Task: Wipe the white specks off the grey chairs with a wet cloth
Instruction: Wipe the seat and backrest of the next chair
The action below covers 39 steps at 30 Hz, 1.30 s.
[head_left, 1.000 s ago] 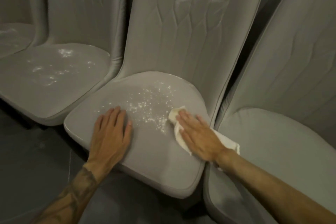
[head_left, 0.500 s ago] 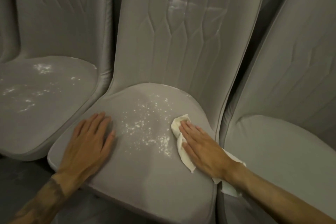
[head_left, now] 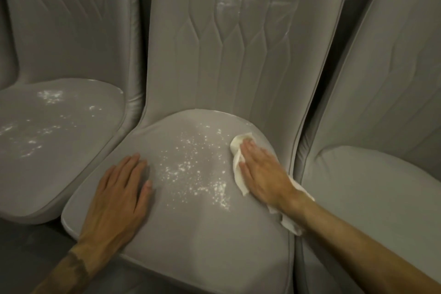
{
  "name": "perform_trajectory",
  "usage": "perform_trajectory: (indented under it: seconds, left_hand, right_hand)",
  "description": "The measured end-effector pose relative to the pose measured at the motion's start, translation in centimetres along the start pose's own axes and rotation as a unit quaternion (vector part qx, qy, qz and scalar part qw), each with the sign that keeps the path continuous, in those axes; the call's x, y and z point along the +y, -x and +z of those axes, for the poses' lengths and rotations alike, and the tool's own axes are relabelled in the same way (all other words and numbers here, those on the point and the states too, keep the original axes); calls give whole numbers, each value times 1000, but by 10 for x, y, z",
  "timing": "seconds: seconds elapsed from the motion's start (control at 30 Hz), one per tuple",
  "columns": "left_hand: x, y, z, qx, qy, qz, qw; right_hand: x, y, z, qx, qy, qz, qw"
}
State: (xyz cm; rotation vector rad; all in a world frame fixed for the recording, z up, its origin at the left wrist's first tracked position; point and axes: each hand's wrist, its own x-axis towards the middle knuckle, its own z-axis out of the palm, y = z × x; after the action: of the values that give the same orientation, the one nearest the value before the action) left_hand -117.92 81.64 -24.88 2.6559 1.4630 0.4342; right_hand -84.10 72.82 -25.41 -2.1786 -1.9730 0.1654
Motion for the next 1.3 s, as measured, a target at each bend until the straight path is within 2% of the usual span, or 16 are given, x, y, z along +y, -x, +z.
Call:
perform_trajectory:
  seconds: [0.07, 0.13, 0.3, 0.5, 0.7, 0.87, 1.03, 1.13, 1.2, 1.3]
  left_hand:
    - [-1, 1, 1, 5, -1, 4, 1000]
    - [-2, 1, 2, 12, -1, 5, 1000]
    - [-4, 0, 4, 20, 3, 14, 1000]
    - [0, 1, 3, 45, 21, 7, 999]
    - [-5, 1, 5, 49, 29, 23, 998]
    - [-5, 3, 7, 48, 38, 3, 998]
    - [-6, 2, 8, 50, 41, 6, 998]
    - [-5, 1, 8, 52, 48, 9, 997]
    - [-6, 2, 9, 55, 48, 7, 997]
    - [-5, 4, 8, 60, 50, -2, 997]
  right_hand:
    - [2, -35, -7, 19, 33, 92, 995]
    - [-5, -61, -6, 23, 35, 132, 990]
    - [-2, -36, 2, 19, -32, 52, 998]
    - [-1, -86, -2, 10, -22, 109, 994]
    - [11, -65, -5, -54, -44, -15, 997]
    - [21, -66, -13, -13, 55, 3, 998]
    - [-11, -54, -2, -55, -44, -47, 996]
    - [-29, -23, 6, -59, -50, -88, 993]
    - [-18, -27, 1, -46, -30, -52, 997]
    - [2, -59, -12, -18, 10, 47, 999]
